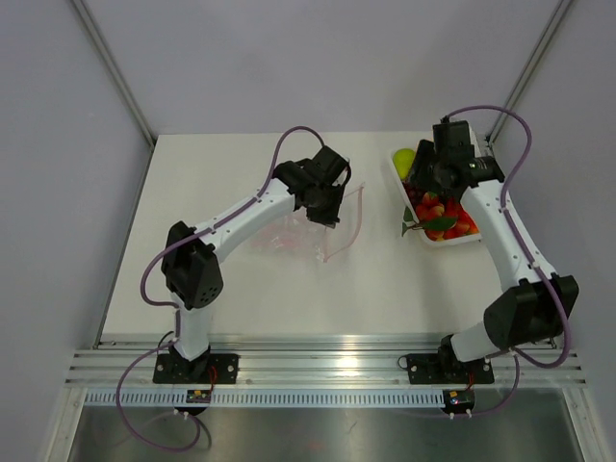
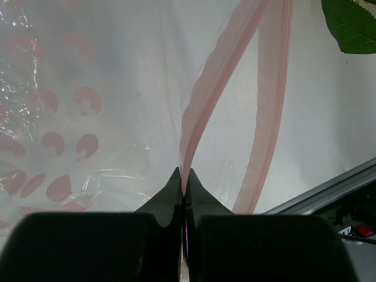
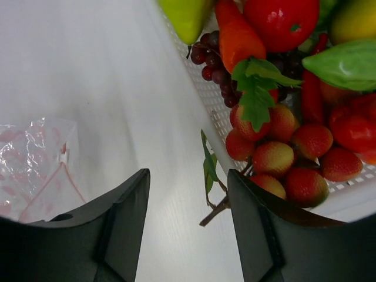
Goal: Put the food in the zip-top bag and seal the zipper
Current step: Move the bin to the center of the board.
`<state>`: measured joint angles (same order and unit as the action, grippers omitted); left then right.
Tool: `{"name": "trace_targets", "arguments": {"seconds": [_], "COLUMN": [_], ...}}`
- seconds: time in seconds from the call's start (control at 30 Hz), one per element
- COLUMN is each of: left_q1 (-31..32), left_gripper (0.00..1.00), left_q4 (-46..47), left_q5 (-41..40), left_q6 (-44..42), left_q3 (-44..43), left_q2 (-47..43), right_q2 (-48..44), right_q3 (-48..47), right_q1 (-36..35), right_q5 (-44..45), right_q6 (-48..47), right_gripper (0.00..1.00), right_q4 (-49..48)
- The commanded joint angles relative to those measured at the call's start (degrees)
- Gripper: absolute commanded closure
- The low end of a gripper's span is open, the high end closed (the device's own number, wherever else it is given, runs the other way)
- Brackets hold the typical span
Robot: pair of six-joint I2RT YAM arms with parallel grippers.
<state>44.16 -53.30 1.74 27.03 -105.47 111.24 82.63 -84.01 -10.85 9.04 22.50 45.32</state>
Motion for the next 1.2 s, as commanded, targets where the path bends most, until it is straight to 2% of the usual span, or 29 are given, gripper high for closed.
{"name": "trace_targets", "arguments": {"seconds": [0.0, 0.27, 0.43, 0.53, 0.6, 0.77, 0.8, 0.9, 1.03, 1.17], "left_q1": [-0.65, -2.41, -2.41, -2.41, -2.41, -2.41, -2.41, -2.41, -2.41, -2.41], "left_gripper": [1.0, 1.0, 1.0, 1.0, 1.0, 1.0, 1.0, 1.0, 1.0, 1.0], "left_q4": [2.76, 2.67, 2.76, 2.76, 2.94, 3.03, 3.11, 3.2, 3.2, 3.46], "left_q5": [-0.15, 0.02, 0.81, 1.25, 1.69, 2.22, 2.04, 2.13, 2.13, 1.95], "left_q6": [-0.75, -1.45, -1.71, -1.89, -1.72, -1.71, -1.63, -1.63, -1.45, -1.45], "left_q3": [1.05, 1.94, 1.58, 1.32, 1.23, 1.14, 1.14, 1.41, 2.29, 3.25], "left_q2": [-5.5, -7.0, -6.21, -5.86, -5.51, -5.51, -5.6, -5.6, -6.03, -6.91], "right_q2": [6.91, 22.82, 27.84, 29.25, 29.87, 29.08, 28.82, 27.85, 27.67, 26.8], "right_q3": [-6.16, -15.74, -17.25, -16.02, -14.87, -12.33, -11.97, -11.0, -10.92, -9.43], "right_q1": [-0.13, -0.05, -0.13, -0.05, -0.13, -0.22, -0.22, -0.66, -2.06, -4.44], "right_q5": [-3.5, -2.8, -2.97, -3.5, -4.2, -5.52, -5.52, -6.23, -6.58, -6.58], "right_q6": [-5.62, -11.77, -13.45, -13.54, -13.27, -11.52, -11.17, -8.8, -4.58, -3.43], "right_gripper": [0.39, 0.41, 0.41, 0.45, 0.55, 0.7, 0.8, 0.91, 0.99, 1.0], "right_q4": [1.43, 3.37, 5.13, 4.43, 4.07, 2.59, 2.41, 1.79, 2.67, 2.23]}}
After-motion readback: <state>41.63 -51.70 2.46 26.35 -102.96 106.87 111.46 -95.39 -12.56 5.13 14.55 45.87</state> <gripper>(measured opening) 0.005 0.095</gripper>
